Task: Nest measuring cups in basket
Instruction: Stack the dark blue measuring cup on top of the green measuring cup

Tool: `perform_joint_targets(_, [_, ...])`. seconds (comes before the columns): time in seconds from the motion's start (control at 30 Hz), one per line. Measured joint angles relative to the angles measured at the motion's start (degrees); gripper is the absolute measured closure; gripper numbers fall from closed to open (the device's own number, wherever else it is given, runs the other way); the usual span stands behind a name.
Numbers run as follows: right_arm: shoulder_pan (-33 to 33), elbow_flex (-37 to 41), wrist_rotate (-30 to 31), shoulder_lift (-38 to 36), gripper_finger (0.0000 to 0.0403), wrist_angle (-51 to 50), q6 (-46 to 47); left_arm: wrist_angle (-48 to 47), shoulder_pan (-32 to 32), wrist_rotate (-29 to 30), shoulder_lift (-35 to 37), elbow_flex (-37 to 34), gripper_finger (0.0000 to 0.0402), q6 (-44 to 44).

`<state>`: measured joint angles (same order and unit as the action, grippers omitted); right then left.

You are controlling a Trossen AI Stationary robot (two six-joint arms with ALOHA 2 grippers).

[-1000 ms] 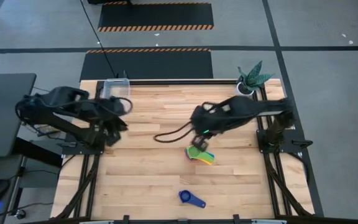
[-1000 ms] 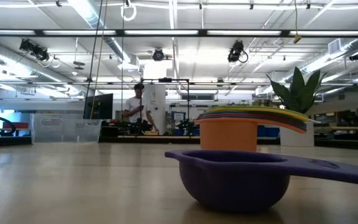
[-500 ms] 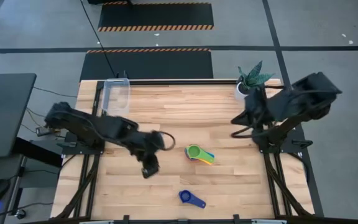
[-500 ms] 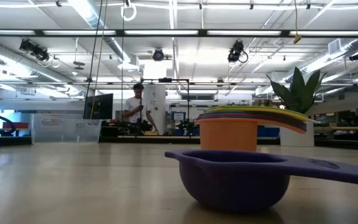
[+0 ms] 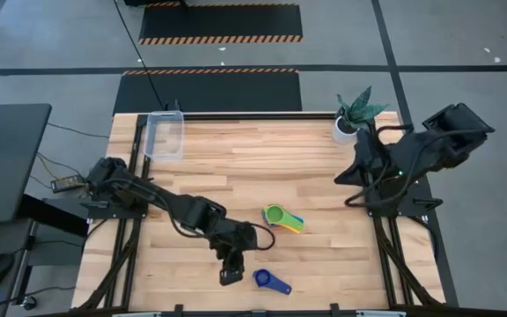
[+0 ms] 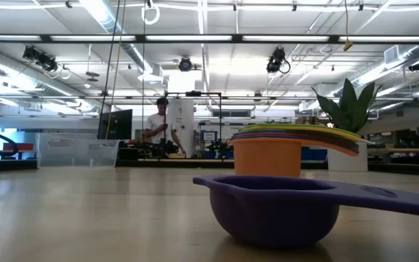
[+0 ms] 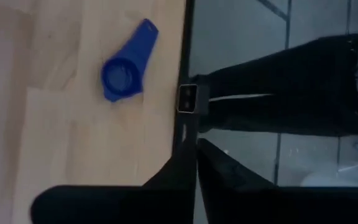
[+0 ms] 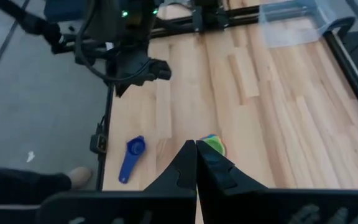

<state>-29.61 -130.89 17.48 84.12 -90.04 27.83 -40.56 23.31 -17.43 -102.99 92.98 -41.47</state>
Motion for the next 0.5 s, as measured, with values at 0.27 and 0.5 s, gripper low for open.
perform_joint_targets(0.27, [-0.4, 0.1, -2.6, 1.4, 0.0401, 0.0, -1.0, 4.1, -0.9, 3.2, -1.6, 0.1, 0.0358, -1.5])
perform_joint_targets(0.5, [-0.4, 0.1, -2.1, 1.0, 0.0400, 0.0, -1.0, 9.2, 0.3, 3.7, -6.2, 0.0, 0.0291, -2.8])
